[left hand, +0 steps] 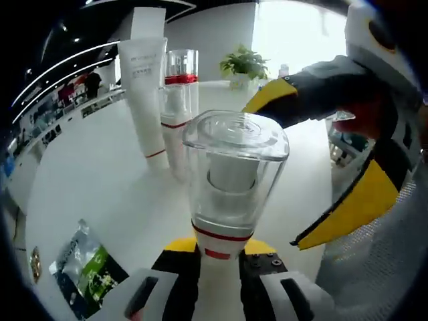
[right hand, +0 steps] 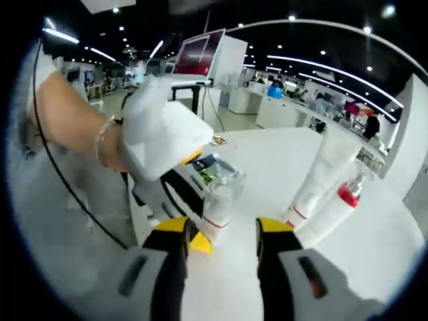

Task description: Arrange the skincare products in the storage area until every visible bottle or jar stands upright without overlapping.

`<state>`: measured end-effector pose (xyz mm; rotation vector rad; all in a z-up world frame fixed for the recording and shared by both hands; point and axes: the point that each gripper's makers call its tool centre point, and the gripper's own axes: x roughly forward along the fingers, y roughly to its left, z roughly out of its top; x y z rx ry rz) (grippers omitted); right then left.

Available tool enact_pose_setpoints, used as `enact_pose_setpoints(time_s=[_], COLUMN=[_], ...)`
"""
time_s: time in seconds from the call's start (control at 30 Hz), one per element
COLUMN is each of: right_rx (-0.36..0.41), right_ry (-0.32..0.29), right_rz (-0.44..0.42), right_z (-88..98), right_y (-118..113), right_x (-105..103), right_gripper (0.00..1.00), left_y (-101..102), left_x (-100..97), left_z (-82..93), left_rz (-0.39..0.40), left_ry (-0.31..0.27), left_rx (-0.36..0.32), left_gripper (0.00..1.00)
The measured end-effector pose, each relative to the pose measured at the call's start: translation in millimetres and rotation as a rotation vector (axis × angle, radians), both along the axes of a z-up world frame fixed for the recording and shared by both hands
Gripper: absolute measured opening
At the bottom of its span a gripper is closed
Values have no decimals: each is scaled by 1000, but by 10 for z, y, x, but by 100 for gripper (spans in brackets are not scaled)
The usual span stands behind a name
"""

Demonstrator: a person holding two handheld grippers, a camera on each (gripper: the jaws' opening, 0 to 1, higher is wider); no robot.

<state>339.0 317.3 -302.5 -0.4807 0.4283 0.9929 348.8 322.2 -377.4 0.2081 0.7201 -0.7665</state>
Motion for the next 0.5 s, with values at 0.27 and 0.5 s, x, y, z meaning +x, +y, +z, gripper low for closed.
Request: enact_pose_setpoints(time_s=[0.27,0.5], right_rx=[160,98], right_ry=[242,136], right_rz=[-170,-122], right_z=[-214,-223], right_y=[112,243], right_x=[119,64], right_gripper=[40,28], left_y=[-26,3], left_x=[3,13], left_z=[-8,-20], left_rz=[4,15], left_ry=[-10,-11], left_rx=[4,20], left_gripper=[23,23])
